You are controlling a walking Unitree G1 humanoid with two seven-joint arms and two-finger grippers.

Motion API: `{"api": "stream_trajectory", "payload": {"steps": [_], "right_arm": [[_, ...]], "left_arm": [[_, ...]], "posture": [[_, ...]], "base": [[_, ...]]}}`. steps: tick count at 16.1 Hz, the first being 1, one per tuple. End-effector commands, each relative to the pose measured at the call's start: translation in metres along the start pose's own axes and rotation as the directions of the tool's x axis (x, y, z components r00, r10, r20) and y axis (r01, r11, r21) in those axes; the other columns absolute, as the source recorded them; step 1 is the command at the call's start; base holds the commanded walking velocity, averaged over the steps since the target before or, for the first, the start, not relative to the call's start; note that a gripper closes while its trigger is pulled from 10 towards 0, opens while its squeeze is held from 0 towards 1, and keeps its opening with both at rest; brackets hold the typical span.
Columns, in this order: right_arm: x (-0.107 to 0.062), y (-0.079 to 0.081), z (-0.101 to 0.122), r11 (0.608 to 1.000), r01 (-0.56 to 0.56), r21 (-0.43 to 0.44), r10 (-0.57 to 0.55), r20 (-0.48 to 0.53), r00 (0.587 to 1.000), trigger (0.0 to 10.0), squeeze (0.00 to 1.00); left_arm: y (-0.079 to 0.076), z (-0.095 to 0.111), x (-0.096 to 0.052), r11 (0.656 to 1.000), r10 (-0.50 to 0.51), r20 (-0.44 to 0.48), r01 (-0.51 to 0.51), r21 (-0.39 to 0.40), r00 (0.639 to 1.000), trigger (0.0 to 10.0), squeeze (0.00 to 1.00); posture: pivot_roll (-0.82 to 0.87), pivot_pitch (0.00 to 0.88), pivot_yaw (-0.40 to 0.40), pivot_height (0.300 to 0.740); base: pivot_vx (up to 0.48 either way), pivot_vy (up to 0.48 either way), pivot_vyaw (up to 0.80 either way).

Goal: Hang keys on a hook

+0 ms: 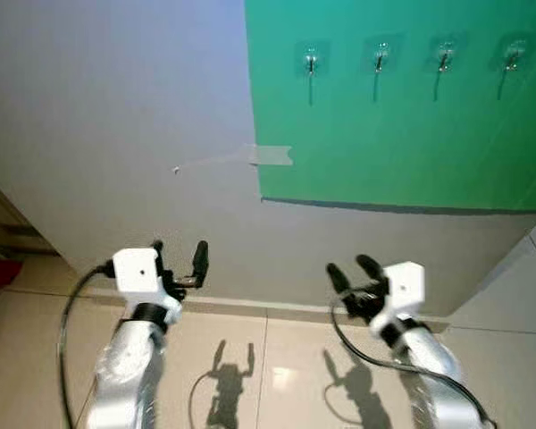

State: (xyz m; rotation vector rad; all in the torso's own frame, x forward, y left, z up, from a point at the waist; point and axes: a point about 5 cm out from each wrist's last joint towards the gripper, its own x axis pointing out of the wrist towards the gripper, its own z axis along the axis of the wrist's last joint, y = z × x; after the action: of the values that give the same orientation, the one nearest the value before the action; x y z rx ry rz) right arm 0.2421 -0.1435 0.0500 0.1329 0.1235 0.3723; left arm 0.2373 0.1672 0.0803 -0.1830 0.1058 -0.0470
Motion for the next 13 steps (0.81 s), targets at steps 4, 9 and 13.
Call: {"api": "stream_trajectory", "payload": {"steps": [4,9,13], "right_arm": [[0.013,0.004,-0.009,0.999,0.046,0.024,-0.044,-0.065,0.997,10.0,0.00],[0.032,-0.001,0.001,0.997,0.076,0.008,-0.075,-0.108,0.991,10.0,0.00],[0.041,-0.011,0.007,0.993,0.119,0.006,-0.118,-0.108,0.987,10.0,0.00]], "left_arm": [[0.017,-0.015,0.010,0.994,0.098,-0.134,-0.104,-0.039,0.986,10.0,0.00],[0.013,0.004,0.039,0.996,0.091,-0.114,-0.091,0.003,0.989,10.0,0.00],[0.005,0.001,0.049,0.998,0.056,-0.142,-0.055,0.007,0.988,10.0,0.00]], "posture": [[-0.16,0.000,0.094,0.740],[-0.17,0.000,0.108,0.740],[-0.18,0.000,0.120,0.740]], "base": [[0.000,0.000,0.00],[0.000,0.000,0.00],[0.000,0.000,0.00]]}}
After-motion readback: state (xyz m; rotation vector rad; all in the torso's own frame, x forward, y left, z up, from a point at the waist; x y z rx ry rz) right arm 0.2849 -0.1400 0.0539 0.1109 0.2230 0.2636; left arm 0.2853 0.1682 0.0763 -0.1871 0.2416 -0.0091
